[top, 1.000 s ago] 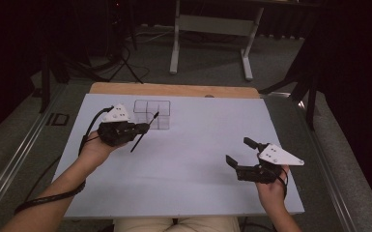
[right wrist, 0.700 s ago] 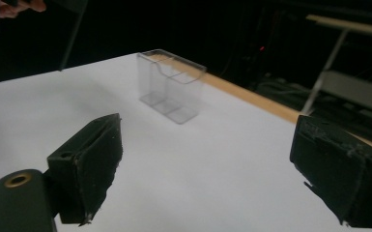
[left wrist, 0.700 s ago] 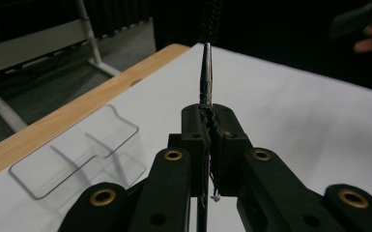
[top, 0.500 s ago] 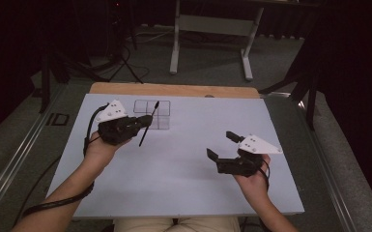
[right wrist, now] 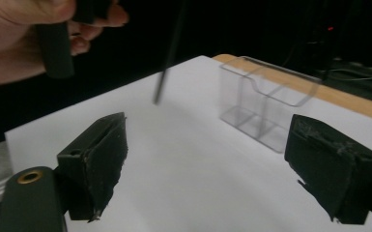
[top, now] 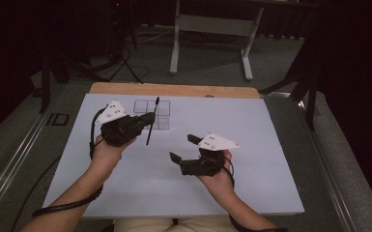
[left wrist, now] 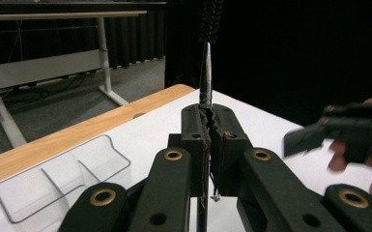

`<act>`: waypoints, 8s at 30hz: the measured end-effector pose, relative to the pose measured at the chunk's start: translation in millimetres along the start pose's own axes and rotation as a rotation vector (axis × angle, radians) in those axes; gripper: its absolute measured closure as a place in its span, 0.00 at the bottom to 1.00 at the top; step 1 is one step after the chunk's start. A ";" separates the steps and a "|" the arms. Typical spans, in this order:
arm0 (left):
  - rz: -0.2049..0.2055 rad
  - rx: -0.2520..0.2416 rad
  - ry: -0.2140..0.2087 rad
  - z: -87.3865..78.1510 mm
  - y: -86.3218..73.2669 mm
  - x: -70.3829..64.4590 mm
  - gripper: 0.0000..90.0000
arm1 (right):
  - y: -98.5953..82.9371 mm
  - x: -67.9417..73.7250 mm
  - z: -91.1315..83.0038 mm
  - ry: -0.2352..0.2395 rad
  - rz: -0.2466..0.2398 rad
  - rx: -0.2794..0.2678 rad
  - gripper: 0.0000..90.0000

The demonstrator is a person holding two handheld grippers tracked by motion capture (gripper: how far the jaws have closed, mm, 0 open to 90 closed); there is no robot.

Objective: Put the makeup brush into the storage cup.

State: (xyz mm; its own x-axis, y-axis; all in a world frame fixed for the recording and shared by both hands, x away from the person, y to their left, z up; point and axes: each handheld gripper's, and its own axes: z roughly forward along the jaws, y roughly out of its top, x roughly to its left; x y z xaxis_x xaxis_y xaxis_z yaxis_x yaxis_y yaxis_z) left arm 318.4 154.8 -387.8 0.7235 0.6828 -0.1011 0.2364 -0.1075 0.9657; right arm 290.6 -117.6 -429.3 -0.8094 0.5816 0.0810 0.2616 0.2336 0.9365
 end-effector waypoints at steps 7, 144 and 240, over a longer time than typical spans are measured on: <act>-0.019 -0.034 -0.005 7.7 -1.4 -9.7 0.96 | 2.6 14.5 28.4 0.025 0.033 0.018 0.26; 0.014 -0.038 0.026 -6.9 13.1 -5.1 0.96 | -17.1 -19.5 21.0 -0.030 0.068 0.222 0.16; 0.114 -0.069 0.231 28.4 82.2 97.5 0.96 | -55.3 -68.3 -78.0 -0.233 0.142 0.153 0.16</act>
State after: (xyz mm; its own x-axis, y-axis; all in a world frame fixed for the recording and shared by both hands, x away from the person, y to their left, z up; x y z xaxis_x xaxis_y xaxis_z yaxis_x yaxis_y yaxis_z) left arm 426.8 192.0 -325.1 0.5739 0.8168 0.0588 0.1112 -0.1489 0.9826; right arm 290.5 -231.1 -460.0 -0.6211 0.7760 0.1102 0.4537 0.2414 0.8578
